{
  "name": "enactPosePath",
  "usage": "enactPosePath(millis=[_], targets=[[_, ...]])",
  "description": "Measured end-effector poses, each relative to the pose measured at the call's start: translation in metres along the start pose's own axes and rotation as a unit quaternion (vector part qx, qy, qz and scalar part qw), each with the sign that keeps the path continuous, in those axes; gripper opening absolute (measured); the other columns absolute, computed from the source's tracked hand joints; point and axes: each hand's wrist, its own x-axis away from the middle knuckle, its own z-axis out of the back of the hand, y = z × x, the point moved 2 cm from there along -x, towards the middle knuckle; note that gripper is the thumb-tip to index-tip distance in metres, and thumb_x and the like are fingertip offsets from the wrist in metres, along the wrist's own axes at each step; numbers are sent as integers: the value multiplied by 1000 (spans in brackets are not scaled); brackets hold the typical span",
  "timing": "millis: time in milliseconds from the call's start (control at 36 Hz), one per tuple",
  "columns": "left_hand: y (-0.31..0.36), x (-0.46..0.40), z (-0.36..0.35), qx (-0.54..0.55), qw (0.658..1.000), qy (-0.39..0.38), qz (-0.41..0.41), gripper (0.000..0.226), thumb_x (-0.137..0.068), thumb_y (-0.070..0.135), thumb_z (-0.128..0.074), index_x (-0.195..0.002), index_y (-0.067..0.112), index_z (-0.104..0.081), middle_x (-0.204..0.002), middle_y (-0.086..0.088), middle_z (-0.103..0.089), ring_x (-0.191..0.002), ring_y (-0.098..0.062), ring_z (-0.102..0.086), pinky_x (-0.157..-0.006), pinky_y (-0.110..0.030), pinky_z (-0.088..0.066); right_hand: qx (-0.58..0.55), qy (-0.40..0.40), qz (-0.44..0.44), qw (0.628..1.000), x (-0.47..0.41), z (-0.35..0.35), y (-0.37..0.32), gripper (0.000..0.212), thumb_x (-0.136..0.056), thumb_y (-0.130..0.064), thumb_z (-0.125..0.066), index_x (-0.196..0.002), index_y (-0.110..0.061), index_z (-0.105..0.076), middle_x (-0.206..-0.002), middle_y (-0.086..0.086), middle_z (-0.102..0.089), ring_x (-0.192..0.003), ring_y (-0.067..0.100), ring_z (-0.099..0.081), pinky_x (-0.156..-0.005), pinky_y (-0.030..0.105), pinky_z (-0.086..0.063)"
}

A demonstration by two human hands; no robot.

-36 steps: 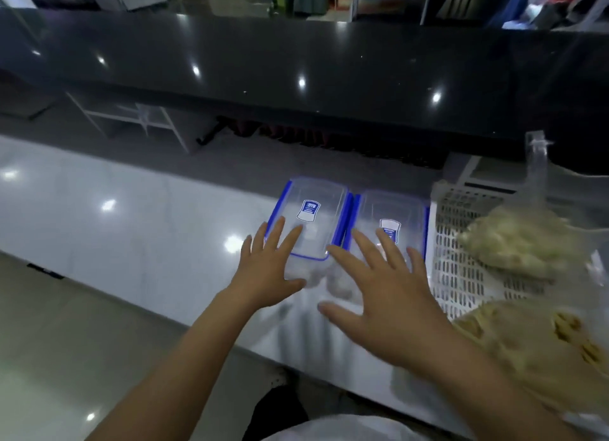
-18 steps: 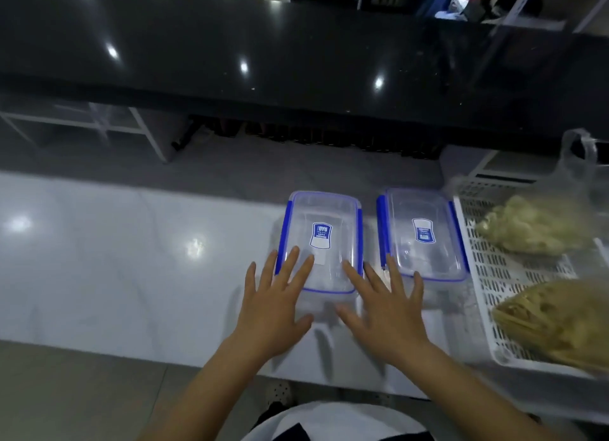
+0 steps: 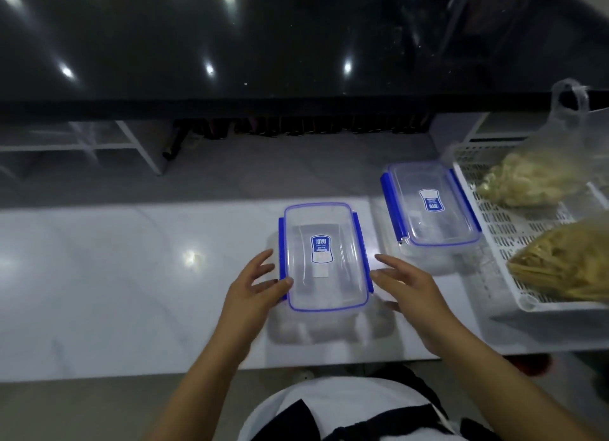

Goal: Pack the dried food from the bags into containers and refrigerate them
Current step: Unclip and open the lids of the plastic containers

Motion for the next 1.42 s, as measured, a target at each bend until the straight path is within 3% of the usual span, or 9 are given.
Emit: enactPosePath(millis=[56,139,222,917,1111,1195,1278,1334,1417], targets=[[-1,-7,1,57,997,-23,45,50,-87,23,-76,-134,33,-59,-118,2,-72,-96,-17,-73,-67,-26,-61,-38,-11,-35,999,-5,1,-1,36,-90,-22,-71,-125,-31,-65,-109,4,-72,-97,19,-71,-87,41,-57],[-4,-12,0,93,992,-47,64,47,-89,15,-74,-132,29,-61,-106,-3,-77,-93,-22,-76,-70,-33,-62,-43,-14,-38,998,-10,0,1,29,-90,-15,-70,-118,-23,-69,-90,1,-76,-78,15,-74,-69,33,-60],[-7,-13,1,103,991,-51,66,47,-90,13,-72,-133,28,-61,-106,-4,-78,-94,-24,-76,-71,-33,-62,-51,-13,-39,998,-12,-1,5,27,-90,-9,-69,-116,-19,-71,-85,0,-77,-72,14,-74,-64,29,-59],[-20,-19,9,162,980,-91,70,39,-98,7,-59,-128,31,-62,-110,-8,-76,-97,-25,-75,-75,-32,-62,-119,-25,-50,991,-17,-2,16,29,-91,-5,-67,-117,-20,-69,-91,6,-78,-79,22,-76,-63,32,-60],[-27,-18,11,144,985,-78,51,50,-100,8,-58,-143,30,-51,-131,1,-68,-108,-21,-72,-77,-30,-61,-132,-13,-69,989,-16,6,23,40,-93,-3,-63,-126,-24,-65,-108,6,-75,-97,28,-73,-84,47,-60],[-27,-14,12,30,998,-48,16,62,-94,29,-69,-146,48,-41,-148,15,-49,-122,-12,-61,-86,-26,-57,-76,8,-37,996,-13,10,25,43,-94,-12,-66,-132,-31,-61,-127,0,-66,-108,19,-69,-92,42,-56],[-21,-6,10,-77,990,-88,-76,81,-80,61,-73,-144,66,-24,-141,45,-34,-130,13,-41,-88,-12,-44,33,-8,48,998,-7,11,23,55,-88,-30,-73,-137,-45,-53,-139,-10,-57,-123,9,-57,-97,32,-47],[-18,1,5,-161,969,-114,-150,91,-73,70,-74,-144,69,-16,-140,55,-23,-127,28,-28,-97,-11,-33,124,-60,108,985,0,8,21,72,-80,-47,-78,-140,-59,-41,-147,-23,-46,-133,0,-44,-100,25,-40],[-18,5,-5,-265,936,-118,-198,108,-69,65,-78,-152,56,-10,-156,38,-16,-144,11,-19,-114,-25,-29,312,-113,157,930,2,1,21,96,-69,-67,-73,-144,-68,-13,-161,-23,-22,-149,7,-17,-117,36,-27]])
